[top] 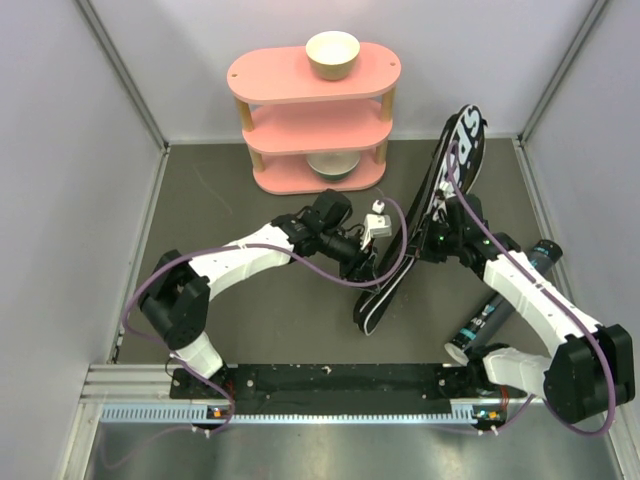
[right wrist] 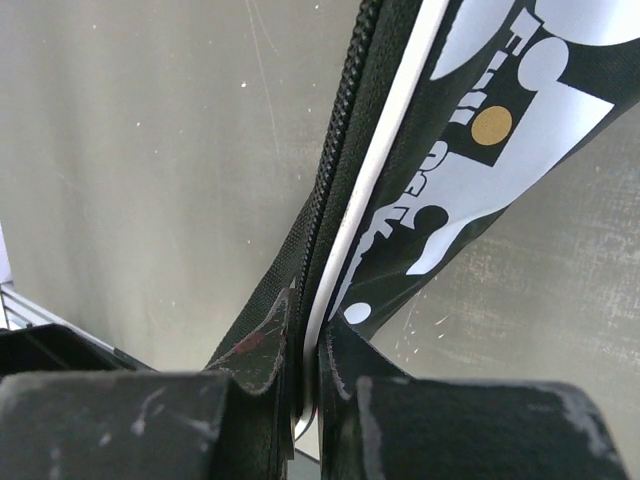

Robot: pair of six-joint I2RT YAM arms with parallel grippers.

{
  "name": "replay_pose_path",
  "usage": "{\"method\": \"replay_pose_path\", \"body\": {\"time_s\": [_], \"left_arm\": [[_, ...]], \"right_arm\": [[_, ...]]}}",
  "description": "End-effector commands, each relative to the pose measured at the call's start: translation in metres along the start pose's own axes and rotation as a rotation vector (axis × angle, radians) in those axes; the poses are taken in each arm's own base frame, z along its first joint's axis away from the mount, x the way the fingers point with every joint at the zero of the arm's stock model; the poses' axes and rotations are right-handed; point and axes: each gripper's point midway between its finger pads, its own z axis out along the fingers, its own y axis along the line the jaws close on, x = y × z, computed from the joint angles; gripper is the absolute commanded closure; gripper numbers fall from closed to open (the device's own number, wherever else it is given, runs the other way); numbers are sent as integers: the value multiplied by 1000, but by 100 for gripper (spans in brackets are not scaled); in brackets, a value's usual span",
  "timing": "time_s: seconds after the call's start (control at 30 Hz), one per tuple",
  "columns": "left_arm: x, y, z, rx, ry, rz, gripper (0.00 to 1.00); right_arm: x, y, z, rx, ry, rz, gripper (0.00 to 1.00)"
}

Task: Pack up the badminton gear

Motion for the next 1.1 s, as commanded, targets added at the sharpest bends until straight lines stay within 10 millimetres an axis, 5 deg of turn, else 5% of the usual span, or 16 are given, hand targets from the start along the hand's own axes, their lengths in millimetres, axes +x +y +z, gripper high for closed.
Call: {"method": "replay_pose_path", "body": {"time_s": [0.0, 1.07], "left_arm": [[-15, 2, 3, -4, -36, 133, 52], [21, -13, 19, 99, 41, 88, 55]], "right_arm": [[-25, 29, -11, -132, -102, -76, 100], [-25, 30, -12, -154, -102, -66, 100]]}}
